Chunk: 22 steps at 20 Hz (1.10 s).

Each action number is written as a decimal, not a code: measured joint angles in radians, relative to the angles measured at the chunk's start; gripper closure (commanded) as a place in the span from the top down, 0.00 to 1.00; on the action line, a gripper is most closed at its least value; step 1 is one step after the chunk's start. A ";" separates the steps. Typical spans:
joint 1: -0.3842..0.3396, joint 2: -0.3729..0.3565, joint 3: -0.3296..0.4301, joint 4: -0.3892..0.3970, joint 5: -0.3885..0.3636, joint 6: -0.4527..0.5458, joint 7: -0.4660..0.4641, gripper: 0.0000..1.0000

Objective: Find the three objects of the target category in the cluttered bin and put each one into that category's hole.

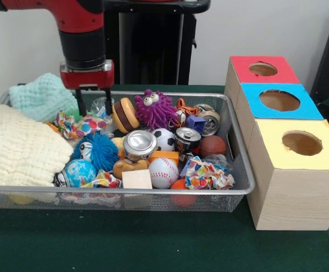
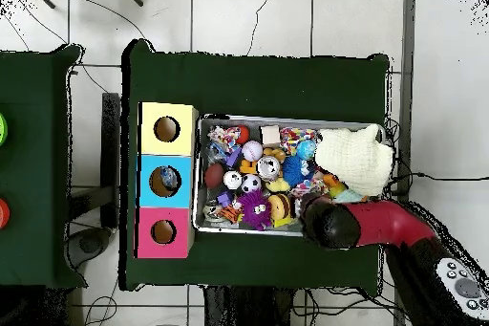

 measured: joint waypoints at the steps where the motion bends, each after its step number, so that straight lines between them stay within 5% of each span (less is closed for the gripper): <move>1: 0.014 -0.004 -0.001 0.002 0.000 -0.004 0.000 1.00; 9: 0.124 -0.033 -0.009 0.028 0.001 -0.051 0.000 1.00; 22: 0.119 -0.022 -0.039 0.028 0.001 -0.077 0.000 1.00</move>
